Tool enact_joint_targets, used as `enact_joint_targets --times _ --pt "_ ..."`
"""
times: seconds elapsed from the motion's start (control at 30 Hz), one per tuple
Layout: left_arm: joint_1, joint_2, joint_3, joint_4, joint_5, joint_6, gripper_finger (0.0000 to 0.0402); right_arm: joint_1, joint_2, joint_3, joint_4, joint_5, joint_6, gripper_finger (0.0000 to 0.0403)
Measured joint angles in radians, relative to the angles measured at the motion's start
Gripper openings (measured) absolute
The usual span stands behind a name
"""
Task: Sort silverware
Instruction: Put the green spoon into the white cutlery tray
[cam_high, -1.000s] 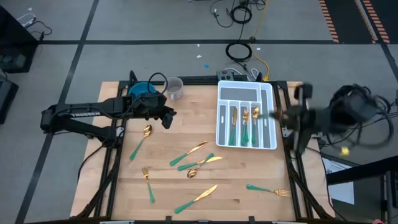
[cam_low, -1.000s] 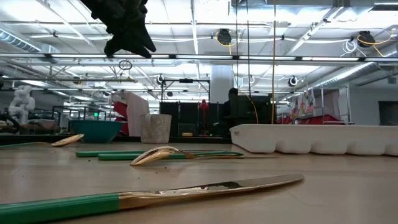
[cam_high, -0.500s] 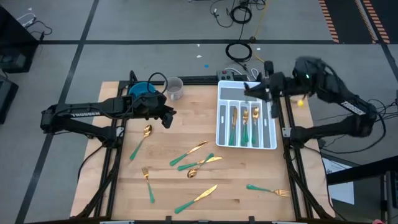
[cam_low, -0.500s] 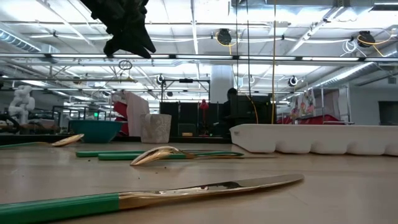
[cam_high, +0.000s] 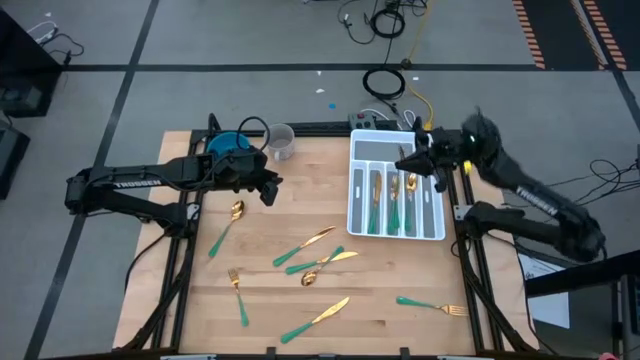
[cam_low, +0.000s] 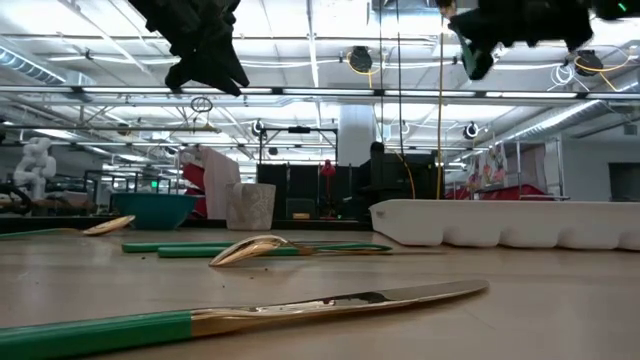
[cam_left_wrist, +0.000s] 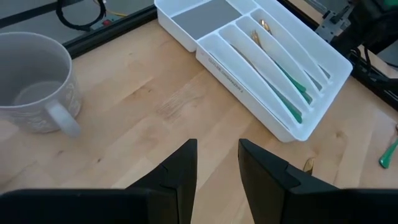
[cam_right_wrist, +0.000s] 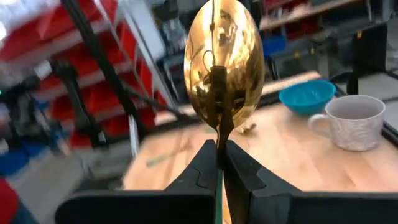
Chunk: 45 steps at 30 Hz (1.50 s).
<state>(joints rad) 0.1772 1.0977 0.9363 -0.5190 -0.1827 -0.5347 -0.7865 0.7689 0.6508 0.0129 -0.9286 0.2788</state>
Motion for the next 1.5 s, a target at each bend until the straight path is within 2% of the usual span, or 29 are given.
enact_joint_targets --times 0.2,0.3,0.4,0.57,0.7,0.77,0.9,1.1,1.2,1.37,1.5 --pt "0.000 0.000 0.000 -0.008 -0.002 -0.005 0.0123 -0.083 -0.147 -0.352 0.379 -0.020 0.358 0.0000" --pt "0.000 0.000 0.000 -0.009 -0.007 -0.002 0.0123 -0.118 -0.169 -0.476 0.561 -0.018 0.509 0.0000" --pt "0.000 0.000 0.000 -0.009 -0.009 -0.003 0.0123 -0.164 -0.174 -0.552 0.636 -0.025 0.585 0.0000" --pt "0.000 0.000 0.000 -0.010 -0.014 -0.003 0.0123 -0.253 -0.169 -0.603 0.631 -0.032 0.611 0.0000" --pt "0.000 0.000 0.000 -0.010 -0.020 -0.002 0.0123 -0.315 -0.162 -0.603 0.635 -0.155 0.662 0.0000" --pt "0.000 0.000 0.000 -0.010 -0.024 -0.001 0.0123 -0.342 -0.160 -0.603 0.606 -0.178 0.696 0.0000" --pt "0.000 0.000 0.000 -0.012 -0.029 0.000 0.0123 -0.378 -0.160 -0.603 0.472 -0.136 0.716 0.0000" --pt "0.000 0.000 0.000 -0.014 -0.031 0.024 0.0123 -0.429 -0.159 -0.603 0.225 -0.099 0.590 0.0000" --pt "0.000 0.000 0.000 -0.014 -0.032 0.027 0.0123 -0.460 -0.159 -0.604 0.190 -0.061 0.557 0.0000" --pt "0.000 0.000 0.000 -0.014 -0.032 0.044 0.0123 -0.498 -0.160 -0.604 0.169 -0.060 0.551 0.0000" --pt "0.000 0.000 0.000 -0.014 -0.035 0.045 0.0123 -0.505 -0.161 -0.600 0.065 -0.021 0.523 0.0000"
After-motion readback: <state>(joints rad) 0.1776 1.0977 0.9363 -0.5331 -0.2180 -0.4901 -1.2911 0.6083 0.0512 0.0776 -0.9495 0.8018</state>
